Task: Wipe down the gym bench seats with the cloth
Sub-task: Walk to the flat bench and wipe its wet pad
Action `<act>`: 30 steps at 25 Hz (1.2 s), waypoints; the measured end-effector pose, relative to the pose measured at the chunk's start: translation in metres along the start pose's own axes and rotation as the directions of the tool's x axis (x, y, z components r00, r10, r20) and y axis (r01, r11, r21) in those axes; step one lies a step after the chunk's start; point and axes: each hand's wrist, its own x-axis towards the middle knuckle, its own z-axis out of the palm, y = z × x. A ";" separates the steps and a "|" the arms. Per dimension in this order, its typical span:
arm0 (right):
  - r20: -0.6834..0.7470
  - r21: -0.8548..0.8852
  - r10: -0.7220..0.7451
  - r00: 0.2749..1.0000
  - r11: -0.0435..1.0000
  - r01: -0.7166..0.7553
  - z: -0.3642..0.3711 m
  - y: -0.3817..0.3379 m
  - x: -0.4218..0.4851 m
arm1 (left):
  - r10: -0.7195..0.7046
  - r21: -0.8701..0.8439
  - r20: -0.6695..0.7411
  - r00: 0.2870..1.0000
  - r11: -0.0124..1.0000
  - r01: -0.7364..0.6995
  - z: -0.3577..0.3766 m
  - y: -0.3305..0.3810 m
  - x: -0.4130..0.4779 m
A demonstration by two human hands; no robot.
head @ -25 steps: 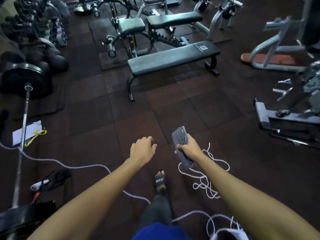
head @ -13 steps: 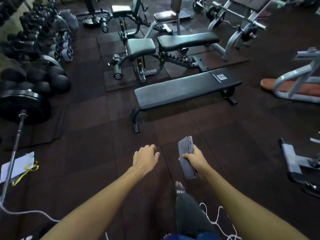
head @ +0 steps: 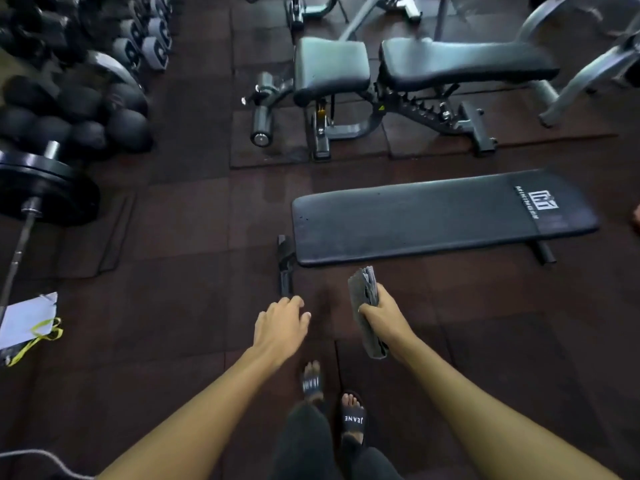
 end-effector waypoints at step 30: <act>0.018 -0.728 -0.533 0.846 0.573 0.376 0.033 0.097 0.501 | 0.249 0.020 -0.351 0.903 0.966 -0.258 0.195 -0.007 0.415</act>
